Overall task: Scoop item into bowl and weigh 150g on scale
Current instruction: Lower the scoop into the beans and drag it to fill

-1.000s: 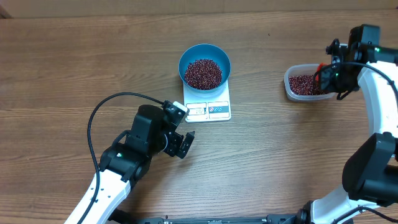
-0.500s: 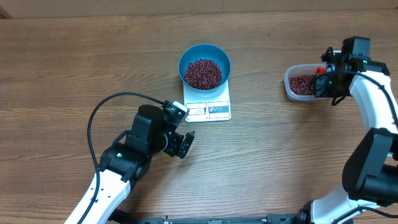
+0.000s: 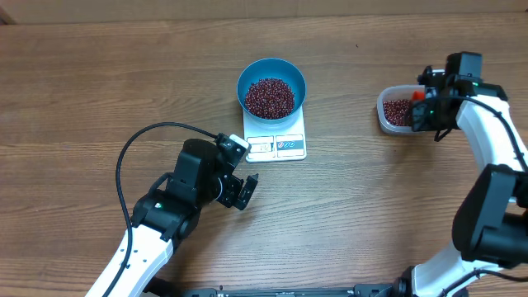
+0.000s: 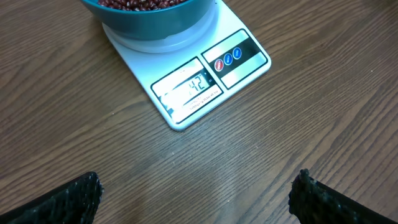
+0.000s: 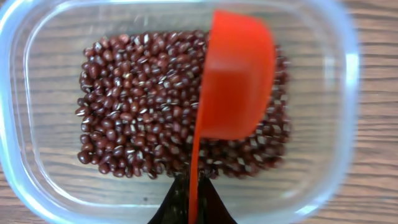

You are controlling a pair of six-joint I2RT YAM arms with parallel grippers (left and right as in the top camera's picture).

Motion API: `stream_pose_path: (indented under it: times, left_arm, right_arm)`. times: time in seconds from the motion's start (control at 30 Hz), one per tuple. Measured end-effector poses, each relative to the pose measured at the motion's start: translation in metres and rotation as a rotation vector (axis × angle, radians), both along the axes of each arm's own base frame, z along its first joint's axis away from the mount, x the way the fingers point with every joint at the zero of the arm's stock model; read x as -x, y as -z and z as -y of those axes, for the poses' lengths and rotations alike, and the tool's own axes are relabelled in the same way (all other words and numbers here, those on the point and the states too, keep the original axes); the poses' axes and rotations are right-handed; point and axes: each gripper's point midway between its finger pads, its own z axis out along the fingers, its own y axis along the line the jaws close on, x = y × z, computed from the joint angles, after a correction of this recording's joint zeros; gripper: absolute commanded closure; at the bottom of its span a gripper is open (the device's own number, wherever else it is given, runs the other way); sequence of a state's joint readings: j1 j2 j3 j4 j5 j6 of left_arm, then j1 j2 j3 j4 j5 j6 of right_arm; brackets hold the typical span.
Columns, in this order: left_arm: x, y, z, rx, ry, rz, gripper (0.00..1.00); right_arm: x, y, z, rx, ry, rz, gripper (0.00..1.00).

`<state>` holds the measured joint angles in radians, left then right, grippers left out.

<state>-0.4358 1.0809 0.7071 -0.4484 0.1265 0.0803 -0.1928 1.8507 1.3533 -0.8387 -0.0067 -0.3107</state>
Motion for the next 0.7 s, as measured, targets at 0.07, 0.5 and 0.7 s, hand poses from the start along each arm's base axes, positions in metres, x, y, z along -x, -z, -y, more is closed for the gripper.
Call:
stream_pose_path:
  times: [0.07, 0.5, 0.7]
  left_arm:
    - [0.000, 0.000, 0.000, 0.000, 0.000, 0.000, 0.00]
    - [0.000, 0.000, 0.000, 0.000, 0.000, 0.000, 0.00]
    - [0.000, 0.000, 0.000, 0.000, 0.000, 0.000, 0.00]
  right_arm:
    - [-0.001, 0.003, -0.004, 0.004, -0.010, -0.008, 0.96]
    - [0.002, 0.005, -0.024, -0.058, -0.050, -0.023, 0.96]
    - [0.003, 0.004, -0.039, -0.138, -0.071, -0.023, 0.96]
